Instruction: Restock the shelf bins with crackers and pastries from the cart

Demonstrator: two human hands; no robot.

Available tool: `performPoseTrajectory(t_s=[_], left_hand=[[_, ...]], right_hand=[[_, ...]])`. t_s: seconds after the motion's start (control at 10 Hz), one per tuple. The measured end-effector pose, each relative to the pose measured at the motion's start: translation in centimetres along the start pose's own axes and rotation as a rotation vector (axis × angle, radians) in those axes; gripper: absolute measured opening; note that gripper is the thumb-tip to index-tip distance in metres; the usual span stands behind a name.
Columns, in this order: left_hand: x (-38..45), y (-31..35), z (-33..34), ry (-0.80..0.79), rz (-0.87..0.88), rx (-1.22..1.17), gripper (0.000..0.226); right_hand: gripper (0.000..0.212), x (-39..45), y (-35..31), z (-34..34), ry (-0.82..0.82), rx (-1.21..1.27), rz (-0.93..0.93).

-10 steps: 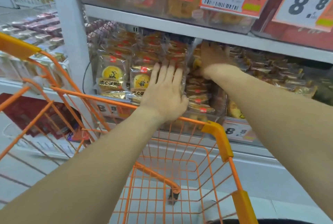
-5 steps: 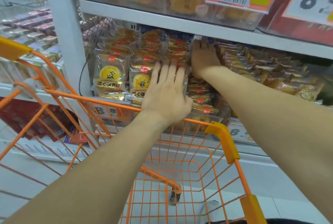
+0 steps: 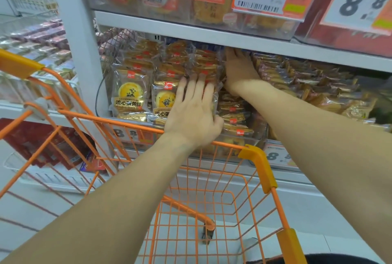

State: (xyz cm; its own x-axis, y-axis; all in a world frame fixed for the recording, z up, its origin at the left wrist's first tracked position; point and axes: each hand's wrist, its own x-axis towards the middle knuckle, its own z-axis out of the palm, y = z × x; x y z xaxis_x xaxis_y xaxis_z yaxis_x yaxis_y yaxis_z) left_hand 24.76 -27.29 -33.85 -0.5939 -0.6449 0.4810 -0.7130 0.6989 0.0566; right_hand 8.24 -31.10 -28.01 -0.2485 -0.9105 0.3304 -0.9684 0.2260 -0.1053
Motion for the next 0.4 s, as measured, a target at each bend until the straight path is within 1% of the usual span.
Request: performPoseTrajectory(t_s=[0.1, 0.2, 0.3, 0.4], left_hand=[[-0.1, -0.1, -0.5, -0.039, 0.005, 0.003, 0.073], [-0.2, 0.1, -1.7, -0.081, -0.012, -0.002, 0.073], [-0.8, 0.7, -4.1, 0.004, -0.033, -0.119, 0.069], [-1.8, 1.7, -7.5, 0.078, -0.207, -0.408, 0.033]], right_hand=[[0.078, -2.8, -0.9, -2.2, 0.030, 0.029, 0.018], [0.049, -6.8, -1.0, -4.4, 0.060, 0.205, -0.026], [0.035, -11.0, -1.2, -5.9, 0.090, 0.417, -0.072], [0.019, -14.3, -1.9, -6.9, 0.031, 0.720, 0.023]])
